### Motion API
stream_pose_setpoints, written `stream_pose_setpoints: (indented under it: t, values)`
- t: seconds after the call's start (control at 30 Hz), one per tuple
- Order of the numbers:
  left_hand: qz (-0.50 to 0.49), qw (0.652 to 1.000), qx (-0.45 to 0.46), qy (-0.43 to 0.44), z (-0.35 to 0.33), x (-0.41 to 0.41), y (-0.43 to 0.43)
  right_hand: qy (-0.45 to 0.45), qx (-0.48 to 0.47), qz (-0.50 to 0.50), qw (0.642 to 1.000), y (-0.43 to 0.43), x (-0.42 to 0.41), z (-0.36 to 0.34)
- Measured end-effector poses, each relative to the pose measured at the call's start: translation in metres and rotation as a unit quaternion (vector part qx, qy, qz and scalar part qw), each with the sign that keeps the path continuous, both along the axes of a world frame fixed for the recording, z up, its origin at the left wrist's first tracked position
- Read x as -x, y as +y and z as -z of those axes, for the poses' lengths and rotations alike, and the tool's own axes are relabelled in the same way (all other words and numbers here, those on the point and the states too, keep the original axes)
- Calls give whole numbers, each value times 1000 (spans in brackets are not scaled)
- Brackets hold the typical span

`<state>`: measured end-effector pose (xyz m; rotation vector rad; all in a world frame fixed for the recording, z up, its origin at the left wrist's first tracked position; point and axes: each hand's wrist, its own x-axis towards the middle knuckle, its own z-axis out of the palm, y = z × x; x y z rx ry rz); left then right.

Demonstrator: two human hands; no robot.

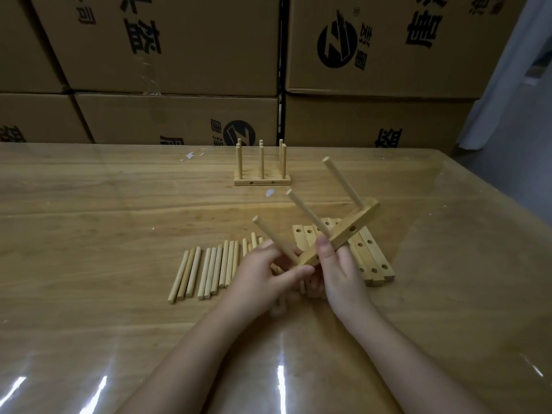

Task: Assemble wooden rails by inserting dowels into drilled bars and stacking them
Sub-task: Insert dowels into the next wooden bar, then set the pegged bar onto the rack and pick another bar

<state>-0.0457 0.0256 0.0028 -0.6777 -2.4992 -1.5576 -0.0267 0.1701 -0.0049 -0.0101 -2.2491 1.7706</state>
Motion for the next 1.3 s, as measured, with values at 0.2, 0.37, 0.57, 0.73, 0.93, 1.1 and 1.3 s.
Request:
stream_pose_setpoints:
  t: [0.2, 0.37, 0.57, 0.73, 0.93, 1.1, 1.3]
  values:
    - [-52, 998, 47, -1, -12, 17, -36, 46, -30, -51, 997, 6, 2, 7]
    - [-60, 981, 179, -50, -28, 59, -72, 44, -68, -69, 994, 6, 0, 4]
    - [-90, 962, 242, -84, -21, 135, -90, 43, -74, -75, 994, 6, 1, 5]
    - [-117, 952, 271, -87, 3, 187, -88, 52, -44, -54, 996, 9, 6, 7]
    - [-167, 965, 190, -63, 19, 226, -68, 63, -44, -48, 996, 8, 9, 11]
    - [-206, 959, 187, -50, 21, 252, -59, 64, -39, -47, 996, 9, 11, 12]
    - [-247, 949, 195, -35, 23, 263, -56, 65, -37, -50, 996, 10, 12, 14]
